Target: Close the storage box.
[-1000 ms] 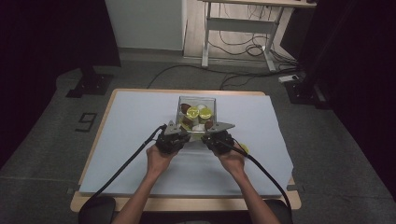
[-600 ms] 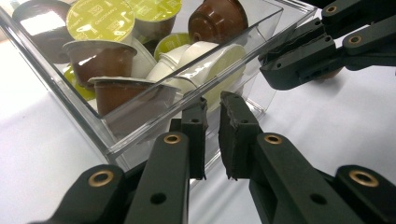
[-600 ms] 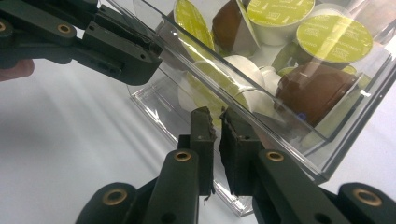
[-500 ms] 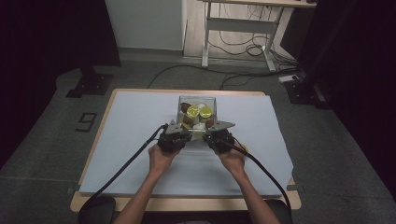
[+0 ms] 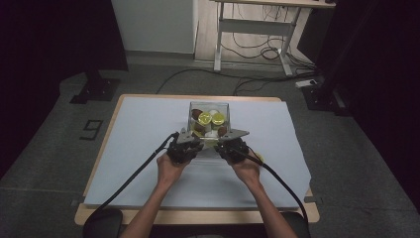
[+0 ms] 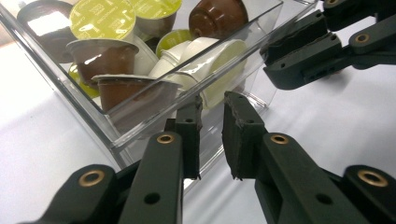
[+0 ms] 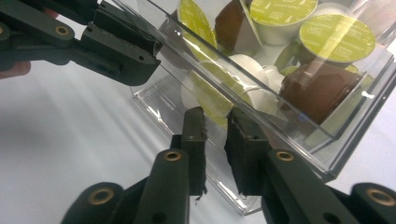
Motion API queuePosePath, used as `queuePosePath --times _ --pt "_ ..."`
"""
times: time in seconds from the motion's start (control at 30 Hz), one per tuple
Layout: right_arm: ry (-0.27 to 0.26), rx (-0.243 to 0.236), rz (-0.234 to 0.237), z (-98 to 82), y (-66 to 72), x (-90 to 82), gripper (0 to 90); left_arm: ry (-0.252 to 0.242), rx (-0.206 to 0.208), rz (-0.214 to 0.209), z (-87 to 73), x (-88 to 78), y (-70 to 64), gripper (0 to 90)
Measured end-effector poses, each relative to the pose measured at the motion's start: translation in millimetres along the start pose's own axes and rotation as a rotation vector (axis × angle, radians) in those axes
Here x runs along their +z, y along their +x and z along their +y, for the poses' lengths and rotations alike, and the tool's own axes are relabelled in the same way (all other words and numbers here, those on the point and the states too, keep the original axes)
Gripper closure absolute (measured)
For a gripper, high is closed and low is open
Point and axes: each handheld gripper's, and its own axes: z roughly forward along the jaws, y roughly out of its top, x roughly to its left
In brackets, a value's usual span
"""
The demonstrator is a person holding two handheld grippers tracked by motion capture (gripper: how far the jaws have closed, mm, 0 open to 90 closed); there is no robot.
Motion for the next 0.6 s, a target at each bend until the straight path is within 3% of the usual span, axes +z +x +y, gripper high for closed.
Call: queuePosePath --times 0.17,0.37,0.6 --pt "0.009 -0.003 0.016 -0.2 1.1 -1.5 69.3 0.003 0.003 -0.015 0.3 -3.0 -2.0 71.3" --pt "0.022 -0.008 0.053 -0.3 2.4 -3.9 51.1 0.006 0.007 -0.046 -3.1 -6.7 -2.3 64.7" --pt "0.045 -0.022 0.074 -1.0 2.6 -7.5 36.9 0.013 0.021 -0.069 -7.3 -14.4 -4.9 52.2"
